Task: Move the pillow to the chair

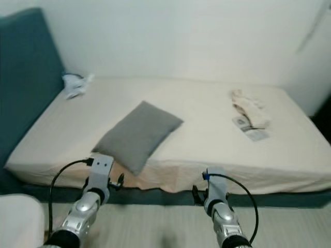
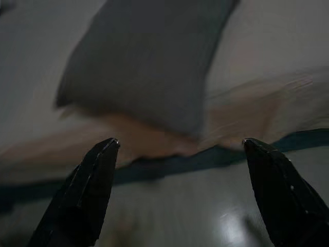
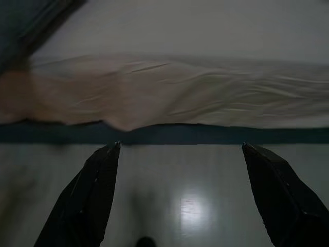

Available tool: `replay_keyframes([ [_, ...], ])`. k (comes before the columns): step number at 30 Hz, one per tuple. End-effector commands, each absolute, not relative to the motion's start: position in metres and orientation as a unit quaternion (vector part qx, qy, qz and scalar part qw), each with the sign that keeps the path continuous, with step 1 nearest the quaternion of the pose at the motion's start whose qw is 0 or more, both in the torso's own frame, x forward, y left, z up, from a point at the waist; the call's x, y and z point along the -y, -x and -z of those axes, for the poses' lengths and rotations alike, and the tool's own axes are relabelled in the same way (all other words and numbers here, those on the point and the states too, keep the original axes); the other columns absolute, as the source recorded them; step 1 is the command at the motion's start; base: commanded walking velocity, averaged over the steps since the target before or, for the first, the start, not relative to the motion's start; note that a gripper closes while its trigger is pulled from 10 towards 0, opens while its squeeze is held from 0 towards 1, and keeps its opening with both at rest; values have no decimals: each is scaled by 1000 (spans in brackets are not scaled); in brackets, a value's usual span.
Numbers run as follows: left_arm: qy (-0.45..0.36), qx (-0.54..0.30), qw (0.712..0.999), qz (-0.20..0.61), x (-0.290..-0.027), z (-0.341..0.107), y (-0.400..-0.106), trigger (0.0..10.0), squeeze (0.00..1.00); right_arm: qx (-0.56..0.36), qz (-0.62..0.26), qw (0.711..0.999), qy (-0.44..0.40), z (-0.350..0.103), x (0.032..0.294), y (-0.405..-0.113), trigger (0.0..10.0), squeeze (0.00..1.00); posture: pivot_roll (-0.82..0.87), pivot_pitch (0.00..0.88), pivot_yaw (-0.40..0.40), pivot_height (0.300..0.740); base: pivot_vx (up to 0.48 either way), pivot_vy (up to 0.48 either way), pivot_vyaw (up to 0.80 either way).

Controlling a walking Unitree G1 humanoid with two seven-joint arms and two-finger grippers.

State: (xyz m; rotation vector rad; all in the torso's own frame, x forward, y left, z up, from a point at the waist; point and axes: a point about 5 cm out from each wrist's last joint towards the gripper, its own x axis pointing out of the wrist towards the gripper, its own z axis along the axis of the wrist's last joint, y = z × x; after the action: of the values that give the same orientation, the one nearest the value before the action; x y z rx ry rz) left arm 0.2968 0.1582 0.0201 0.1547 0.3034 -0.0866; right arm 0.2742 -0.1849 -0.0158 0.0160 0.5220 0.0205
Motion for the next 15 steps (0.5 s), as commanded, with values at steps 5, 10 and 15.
replay_keyframes([
  [5,-62,-148,986,45,-161,-19,-294,10000,0,-254,-16,967,-8,16,181,-274,10000,0,-44,32,-19,740,0,0,-160],
  [10,-102,-227,968,24,-170,2,-283,10000,0,-257,-63,963,52,18,172,-273,10000,0,-43,43,-13,740,0,0,0],
  [15,-153,-297,942,23,-181,22,-268,10000,0,-250,-169,945,129,22,149,-266,10000,0,-38,48,-10,740,0,0,0],
])
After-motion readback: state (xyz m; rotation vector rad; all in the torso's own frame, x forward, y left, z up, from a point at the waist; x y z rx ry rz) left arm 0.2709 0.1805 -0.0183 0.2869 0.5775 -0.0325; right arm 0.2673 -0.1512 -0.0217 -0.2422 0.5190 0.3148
